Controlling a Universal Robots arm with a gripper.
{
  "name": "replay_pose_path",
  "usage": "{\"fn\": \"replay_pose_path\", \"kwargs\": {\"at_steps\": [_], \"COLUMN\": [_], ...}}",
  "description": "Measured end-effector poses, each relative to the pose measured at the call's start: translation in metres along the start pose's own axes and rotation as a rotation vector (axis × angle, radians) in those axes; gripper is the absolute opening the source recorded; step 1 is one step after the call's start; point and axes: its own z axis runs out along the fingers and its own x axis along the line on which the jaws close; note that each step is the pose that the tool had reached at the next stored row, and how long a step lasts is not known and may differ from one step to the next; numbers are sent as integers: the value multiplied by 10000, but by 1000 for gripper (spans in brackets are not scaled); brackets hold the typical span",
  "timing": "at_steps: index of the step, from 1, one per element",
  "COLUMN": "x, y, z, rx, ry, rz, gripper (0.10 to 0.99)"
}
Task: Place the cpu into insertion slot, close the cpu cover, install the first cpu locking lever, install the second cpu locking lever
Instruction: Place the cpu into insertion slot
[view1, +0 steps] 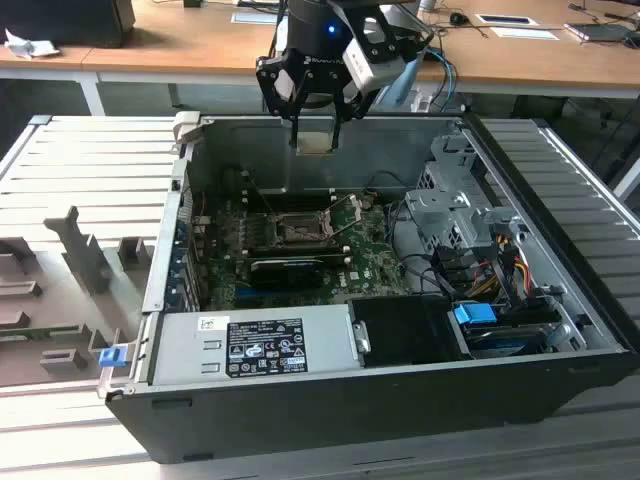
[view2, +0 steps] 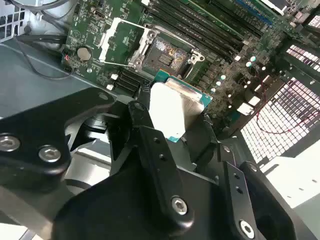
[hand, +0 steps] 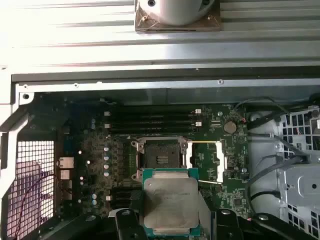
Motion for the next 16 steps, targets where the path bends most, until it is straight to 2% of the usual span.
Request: {"fn": "replay_pose_path", "kwargs": {"at_steps": [3, 12, 16], "x": [3, 2, 2], "y": [0, -4, -6], "z": [4, 49, 68], "rx": [-10, -18, 9], "ry": [-51, -140, -171], "rz": [566, 1547, 1857], "gripper": [529, 529, 529]}}
